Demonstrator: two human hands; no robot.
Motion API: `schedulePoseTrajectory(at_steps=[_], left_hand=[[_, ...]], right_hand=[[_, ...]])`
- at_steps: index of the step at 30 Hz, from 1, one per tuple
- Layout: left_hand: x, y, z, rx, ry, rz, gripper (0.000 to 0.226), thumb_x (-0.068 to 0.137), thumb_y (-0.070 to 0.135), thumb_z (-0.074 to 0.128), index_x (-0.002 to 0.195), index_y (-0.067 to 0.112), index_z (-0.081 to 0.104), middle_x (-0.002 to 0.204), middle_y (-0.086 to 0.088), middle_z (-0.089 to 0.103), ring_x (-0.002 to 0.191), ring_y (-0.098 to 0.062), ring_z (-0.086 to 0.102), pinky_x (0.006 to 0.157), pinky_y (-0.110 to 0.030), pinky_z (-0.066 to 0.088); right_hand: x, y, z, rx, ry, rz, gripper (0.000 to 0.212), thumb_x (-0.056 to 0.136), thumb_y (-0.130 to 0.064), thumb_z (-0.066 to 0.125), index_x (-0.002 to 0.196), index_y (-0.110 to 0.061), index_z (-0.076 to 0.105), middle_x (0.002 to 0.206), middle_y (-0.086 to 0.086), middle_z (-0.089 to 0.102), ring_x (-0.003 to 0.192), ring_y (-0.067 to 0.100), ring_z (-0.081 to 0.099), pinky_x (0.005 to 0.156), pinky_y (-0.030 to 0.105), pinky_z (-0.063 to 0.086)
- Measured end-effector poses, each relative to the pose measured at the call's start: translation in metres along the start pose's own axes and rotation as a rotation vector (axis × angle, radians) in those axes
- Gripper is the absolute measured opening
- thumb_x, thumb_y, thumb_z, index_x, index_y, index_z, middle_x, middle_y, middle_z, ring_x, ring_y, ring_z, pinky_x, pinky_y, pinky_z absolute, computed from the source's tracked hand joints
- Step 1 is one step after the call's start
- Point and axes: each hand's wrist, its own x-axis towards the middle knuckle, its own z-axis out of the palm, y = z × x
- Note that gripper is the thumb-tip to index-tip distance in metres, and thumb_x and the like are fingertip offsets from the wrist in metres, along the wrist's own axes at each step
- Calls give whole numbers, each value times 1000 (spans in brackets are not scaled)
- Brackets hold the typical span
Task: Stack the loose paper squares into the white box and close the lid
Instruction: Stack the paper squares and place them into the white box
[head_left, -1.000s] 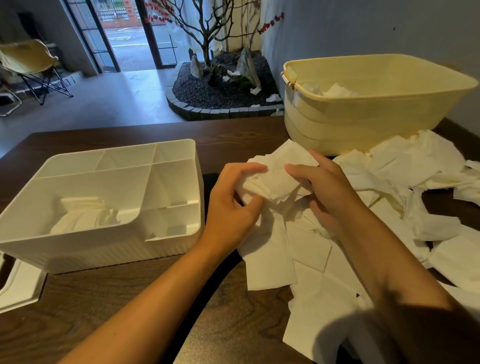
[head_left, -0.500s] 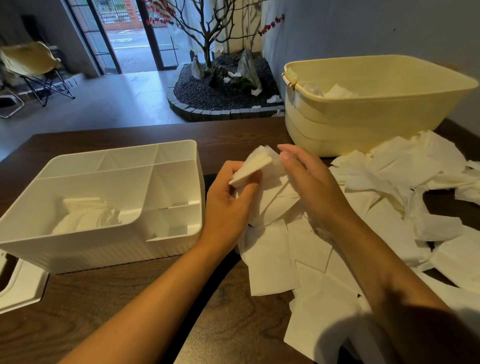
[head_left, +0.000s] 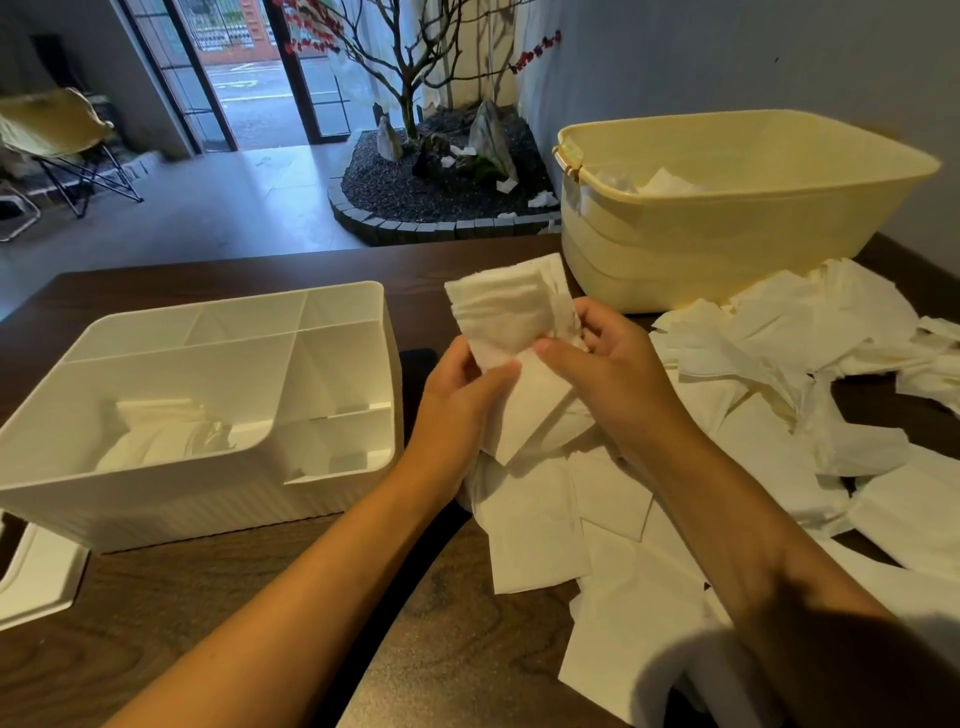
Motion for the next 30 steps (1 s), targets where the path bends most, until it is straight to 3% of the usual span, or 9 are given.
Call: schedulePoseTrajectory(at_steps=[3, 7, 11, 16, 20, 23, 25, 27, 30], left_hand=[[-2, -2, 0, 111, -47, 115, 43, 89, -6, 62, 121, 22, 58, 112, 2, 69, 104, -7, 67, 83, -22, 55], [-3, 3, 0, 144, -12, 232, 34, 93, -3, 57, 121, 16, 58, 102, 21, 69, 100, 2, 64, 82, -15, 50], [-4, 8, 0, 109, 77, 258, 39, 94, -1, 53, 127, 19, 57, 111, 13, 66, 102, 2, 64, 85, -17, 52], [-2, 7, 1, 51, 35, 114, 35, 99, 7, 48, 134, 13, 45, 112, -2, 59, 91, 0, 63, 71, -12, 50], [-4, 7, 0, 37, -37, 158, 48, 89, 26, 51, 137, 26, 44, 117, 3, 63, 106, -6, 63, 85, -22, 52], [-5, 3, -1, 119, -81, 185, 47, 96, 21, 53, 140, 31, 42, 114, 15, 64, 109, -4, 62, 89, -22, 50], [-4, 2, -3, 132, -74, 185, 43, 93, 16, 55, 134, 26, 49, 111, 19, 65, 108, -5, 62, 89, -24, 50], [0, 1, -5, 111, -70, 182, 33, 88, 20, 60, 121, 26, 60, 112, 7, 70, 108, -15, 65, 89, -35, 54], [0, 1, -4, 209, -47, 270, 23, 88, 30, 66, 111, 32, 65, 110, 0, 71, 104, -20, 67, 88, -45, 58]], right_hand=[[2, 2, 0, -26, 46, 24, 10, 95, -10, 59, 100, -17, 63, 98, 11, 69, 97, 33, 65, 87, 57, 53], [3, 0, -1, -43, 67, 13, 12, 98, -12, 55, 98, -19, 64, 93, 4, 68, 90, 16, 64, 86, 43, 55], [-2, 3, 5, -136, -17, -86, 9, 97, -19, 58, 99, -12, 63, 91, 11, 64, 83, 22, 61, 71, 39, 51], [-7, 3, 9, -205, -47, -175, 14, 97, -14, 59, 102, -25, 66, 90, -7, 66, 89, 14, 61, 82, 40, 54], [-6, 8, 8, -363, -55, -158, 21, 94, -18, 65, 113, -25, 65, 100, -6, 65, 98, 13, 60, 85, 45, 56], [-3, 8, 6, -458, 23, -222, 19, 89, -22, 72, 108, -26, 69, 101, -6, 64, 101, 12, 57, 85, 44, 54], [-4, 5, 5, -298, 45, -182, 29, 91, -9, 67, 99, -36, 70, 95, -12, 69, 96, 8, 62, 85, 38, 57], [-3, -1, 4, -112, 40, -129, 53, 88, 7, 63, 93, -45, 67, 88, -24, 72, 92, -3, 65, 81, 21, 57], [0, -3, 3, 25, 72, -102, 66, 81, 23, 53, 95, -40, 66, 81, -28, 72, 91, 0, 68, 75, 15, 55]])
